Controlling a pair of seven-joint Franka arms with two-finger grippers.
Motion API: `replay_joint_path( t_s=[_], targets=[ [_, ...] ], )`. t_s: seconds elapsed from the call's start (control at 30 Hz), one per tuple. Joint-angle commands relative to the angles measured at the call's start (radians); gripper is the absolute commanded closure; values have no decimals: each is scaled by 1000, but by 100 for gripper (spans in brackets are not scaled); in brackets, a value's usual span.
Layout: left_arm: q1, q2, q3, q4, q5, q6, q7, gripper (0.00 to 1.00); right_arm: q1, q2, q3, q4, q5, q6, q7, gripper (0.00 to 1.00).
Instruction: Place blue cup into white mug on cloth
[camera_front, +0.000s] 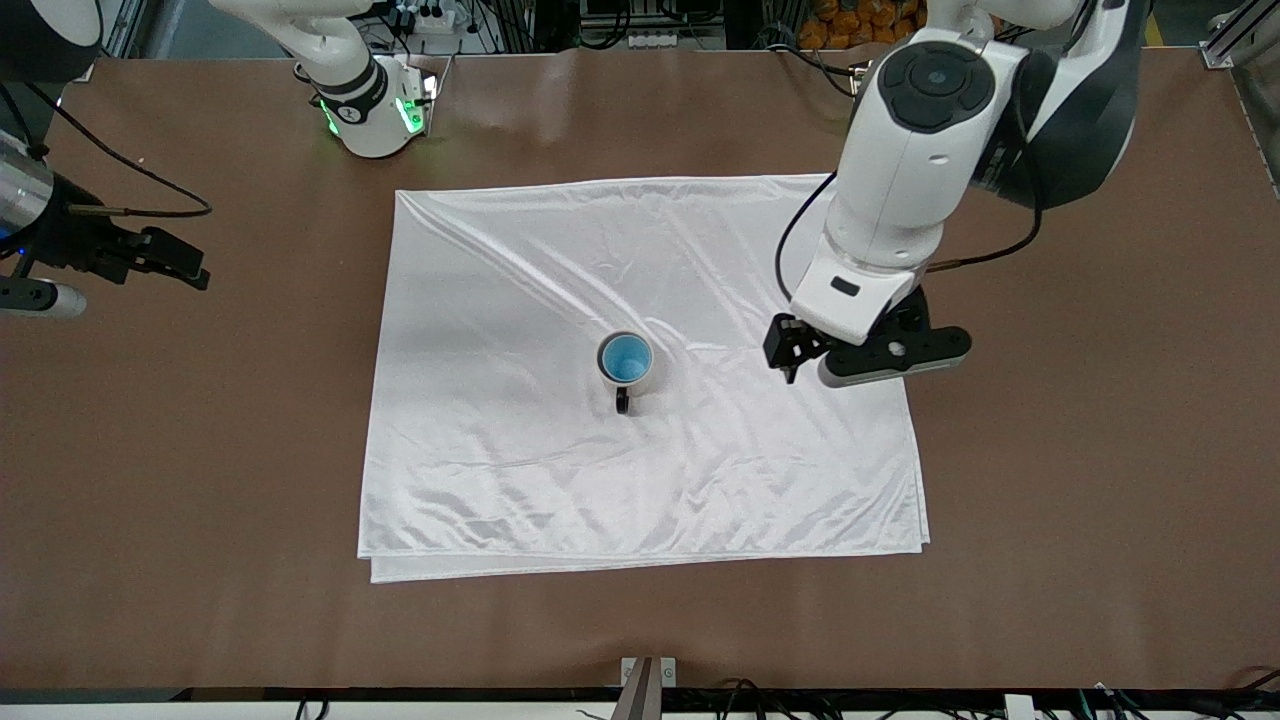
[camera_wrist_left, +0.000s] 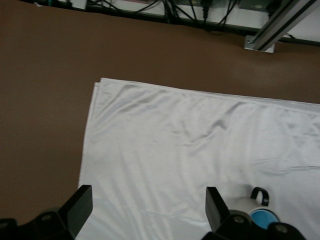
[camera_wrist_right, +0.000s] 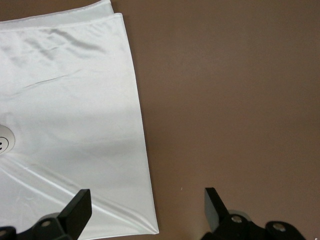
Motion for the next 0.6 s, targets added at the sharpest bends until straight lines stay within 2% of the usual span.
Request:
replay_joint_path(
  t_s=[0.0, 0.13, 0.23, 0.4, 0.57],
  targets=[
    [-10, -98, 73, -35, 44, -94, 117, 0, -15, -15, 14, 56, -20, -77, 17, 0],
    [-10, -142, 164, -38, 36, -133, 230, 0, -12, -15, 15, 73, -20, -101, 15, 0],
    [-10, -167, 207, -41, 29, -156, 289, 0, -12, -15, 15, 73, -13, -99, 15, 0],
    [-7, -187, 225, -42, 24, -173, 293, 0, -14, -15, 15, 73, -9, -91, 15, 0],
    [62, -194, 222, -51, 4, -189, 312, 0, -12, -15, 20, 73, -9, -76, 15, 0]
  ],
)
